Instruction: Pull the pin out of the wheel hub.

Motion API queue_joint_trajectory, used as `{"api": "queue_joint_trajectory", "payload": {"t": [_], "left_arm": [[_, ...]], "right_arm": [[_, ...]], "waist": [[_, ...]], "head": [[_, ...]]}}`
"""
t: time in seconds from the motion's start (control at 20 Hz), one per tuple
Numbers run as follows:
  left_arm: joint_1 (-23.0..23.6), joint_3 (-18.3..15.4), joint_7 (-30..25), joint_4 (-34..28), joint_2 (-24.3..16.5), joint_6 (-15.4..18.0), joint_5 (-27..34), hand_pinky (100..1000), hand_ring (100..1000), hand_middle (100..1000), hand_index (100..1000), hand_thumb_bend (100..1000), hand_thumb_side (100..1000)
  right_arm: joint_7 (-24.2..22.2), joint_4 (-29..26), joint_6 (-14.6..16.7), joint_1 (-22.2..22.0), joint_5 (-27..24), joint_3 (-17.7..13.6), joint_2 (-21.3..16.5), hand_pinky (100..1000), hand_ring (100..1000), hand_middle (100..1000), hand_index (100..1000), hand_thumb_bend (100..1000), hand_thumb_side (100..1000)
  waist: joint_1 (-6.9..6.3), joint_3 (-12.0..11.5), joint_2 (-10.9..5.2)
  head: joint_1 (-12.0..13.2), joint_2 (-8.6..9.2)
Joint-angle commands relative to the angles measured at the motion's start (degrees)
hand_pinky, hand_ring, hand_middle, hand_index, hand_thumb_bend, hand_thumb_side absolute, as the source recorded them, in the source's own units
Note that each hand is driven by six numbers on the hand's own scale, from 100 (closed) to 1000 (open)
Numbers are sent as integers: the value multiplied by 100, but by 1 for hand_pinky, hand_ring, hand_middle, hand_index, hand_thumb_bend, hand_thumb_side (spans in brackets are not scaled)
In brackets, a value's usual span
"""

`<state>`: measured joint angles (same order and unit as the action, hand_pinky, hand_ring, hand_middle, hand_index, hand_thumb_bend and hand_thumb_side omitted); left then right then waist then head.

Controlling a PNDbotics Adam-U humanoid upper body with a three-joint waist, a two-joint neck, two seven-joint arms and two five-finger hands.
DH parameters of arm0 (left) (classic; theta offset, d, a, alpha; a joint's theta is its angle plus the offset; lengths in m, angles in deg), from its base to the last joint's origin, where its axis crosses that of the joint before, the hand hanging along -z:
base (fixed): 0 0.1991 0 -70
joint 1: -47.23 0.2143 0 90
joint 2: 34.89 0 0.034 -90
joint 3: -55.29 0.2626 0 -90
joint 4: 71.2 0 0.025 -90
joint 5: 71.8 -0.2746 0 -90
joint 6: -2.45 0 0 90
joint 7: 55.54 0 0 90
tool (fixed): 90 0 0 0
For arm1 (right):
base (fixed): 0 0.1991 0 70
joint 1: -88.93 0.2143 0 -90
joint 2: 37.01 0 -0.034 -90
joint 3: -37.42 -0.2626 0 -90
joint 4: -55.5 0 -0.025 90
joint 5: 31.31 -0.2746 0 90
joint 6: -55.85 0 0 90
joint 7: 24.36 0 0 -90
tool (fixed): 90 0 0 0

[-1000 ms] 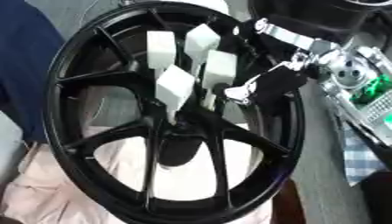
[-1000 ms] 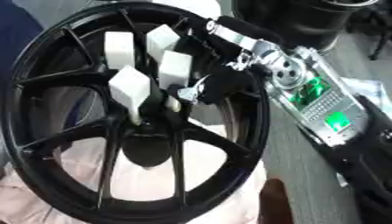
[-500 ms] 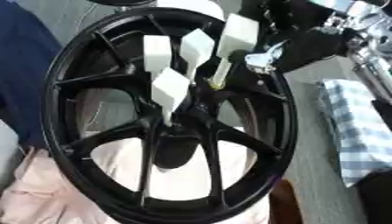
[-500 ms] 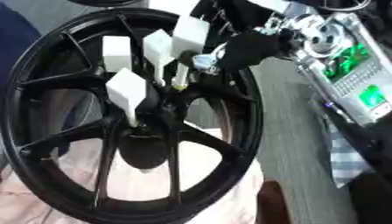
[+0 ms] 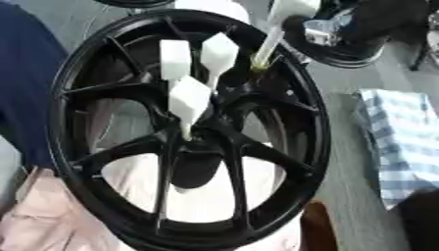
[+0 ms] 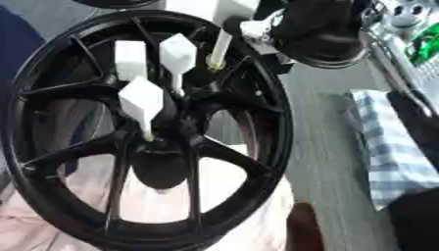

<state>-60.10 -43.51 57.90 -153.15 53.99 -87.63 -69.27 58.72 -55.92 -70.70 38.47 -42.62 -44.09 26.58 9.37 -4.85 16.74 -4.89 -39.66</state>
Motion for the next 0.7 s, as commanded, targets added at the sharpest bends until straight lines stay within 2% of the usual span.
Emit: {"api": "queue_joint_trajectory", "payload": {"t": [0.05, 0.15, 0.25, 0.35, 0.5, 0.65, 0.7], "left_arm": [[7, -174, 149, -52, -147, 25, 45, 549, 582, 474, 667, 100, 875], [11, -233, 223, -56, -142, 38, 76, 549, 582, 474, 667, 100, 874], [3, -279, 279, -59, -141, 49, 97, 549, 582, 474, 667, 100, 872], [-15, -317, 322, -60, -140, 56, 111, 549, 582, 474, 667, 100, 870], [-46, -349, 367, -47, -133, 62, 130, 549, 582, 474, 667, 100, 868], [-83, -341, 372, -36, -132, 68, 132, 549, 582, 473, 667, 100, 868], [-98, -334, 368, -34, -127, 68, 132, 549, 582, 473, 667, 100, 867]], "right_arm": [[295, 366, -115, -250, 227, -518, -629, 595, 591, 298, 461, 365, 100], [489, 676, -291, -563, 419, -832, -929, 600, 598, 313, 473, 358, 100], [684, 992, -470, -880, 613, -1149, -918, 603, 604, 319, 477, 353, 100], [866, 1288, -578, -1176, 795, -1445, -706, 605, 610, 328, 483, 349, 100], [1154, 1755, -581, -1643, 1083, -1912, -262, 614, 619, 339, 491, 347, 100], [1436, 2173, -365, -2103, 1365, -2371, 195, 624, 631, 361, 509, 349, 100], [1531, 2244, -275, -2256, 1460, -2525, 346, 642, 653, 393, 536, 351, 100]], "waist": [[-107, 122, -59], [-171, 213, -3], [-229, 283, 54], [-283, 334, 100], [-343, 374, 146], [-353, 346, 164], [-359, 331, 171]], "head": [[310, 86], [444, 135], [554, 183], [630, 224], [659, 292], [586, 336], [537, 349]]}}
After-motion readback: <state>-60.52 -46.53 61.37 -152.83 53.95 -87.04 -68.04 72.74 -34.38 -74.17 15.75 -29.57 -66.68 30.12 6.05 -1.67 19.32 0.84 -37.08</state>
